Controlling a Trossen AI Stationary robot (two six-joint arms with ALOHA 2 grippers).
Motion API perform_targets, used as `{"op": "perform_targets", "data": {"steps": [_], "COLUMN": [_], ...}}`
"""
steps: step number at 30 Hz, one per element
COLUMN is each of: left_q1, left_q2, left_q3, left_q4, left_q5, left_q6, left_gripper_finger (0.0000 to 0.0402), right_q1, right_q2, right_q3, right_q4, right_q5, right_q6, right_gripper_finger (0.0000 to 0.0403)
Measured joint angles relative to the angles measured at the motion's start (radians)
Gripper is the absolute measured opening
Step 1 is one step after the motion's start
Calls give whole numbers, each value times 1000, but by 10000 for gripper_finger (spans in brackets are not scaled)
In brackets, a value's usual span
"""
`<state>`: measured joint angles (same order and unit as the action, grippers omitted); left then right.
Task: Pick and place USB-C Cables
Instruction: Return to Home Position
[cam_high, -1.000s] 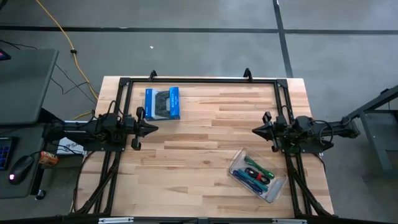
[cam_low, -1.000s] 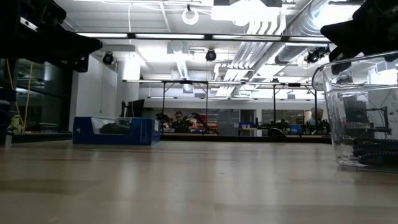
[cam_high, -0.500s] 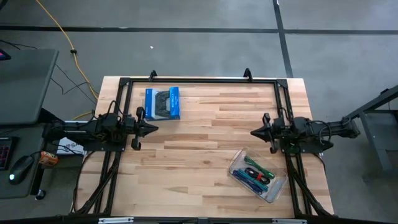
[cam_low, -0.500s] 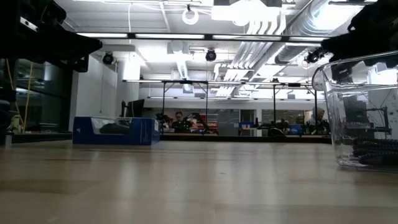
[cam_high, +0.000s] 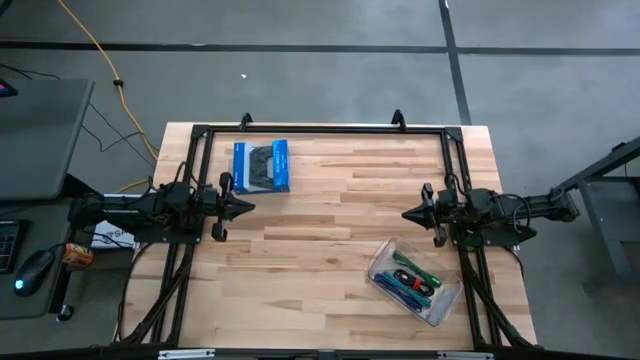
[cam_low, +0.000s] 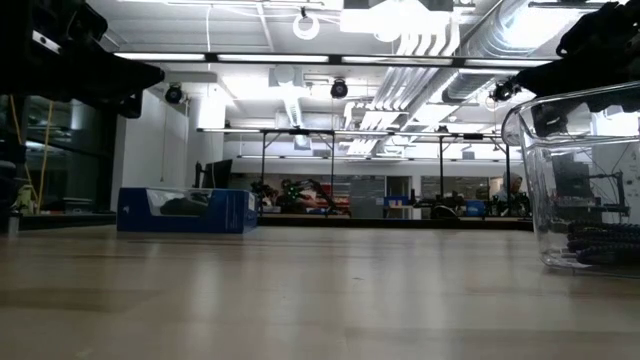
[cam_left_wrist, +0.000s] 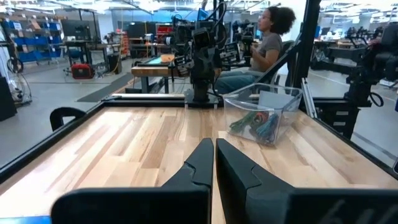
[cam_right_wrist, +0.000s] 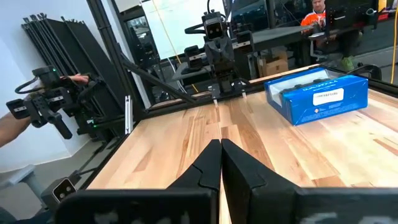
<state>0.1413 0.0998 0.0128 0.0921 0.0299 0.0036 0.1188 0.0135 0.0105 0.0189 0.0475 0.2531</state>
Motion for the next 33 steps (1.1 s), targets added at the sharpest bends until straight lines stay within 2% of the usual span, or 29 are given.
{"op": "perform_targets", "data": {"steps": [7,11,33], "left_q1": [0,2,-40], "left_q2": [-10,-13,-2], "left_q3": [0,-1,0], "left_q4": [-5,-86,-79], "left_q5": [0,-7,-16], "left_q6": [0,0,0], "left_gripper_finger": [0,0,0], "right_q1": [0,0,0], "right_q2": [0,-3,-1], "right_q3": [0,0,-1], "right_q4": [0,3,5], "right_q5": [1,1,2], "right_q6": [0,0,0], "right_gripper_finger": [4,4,4]}}
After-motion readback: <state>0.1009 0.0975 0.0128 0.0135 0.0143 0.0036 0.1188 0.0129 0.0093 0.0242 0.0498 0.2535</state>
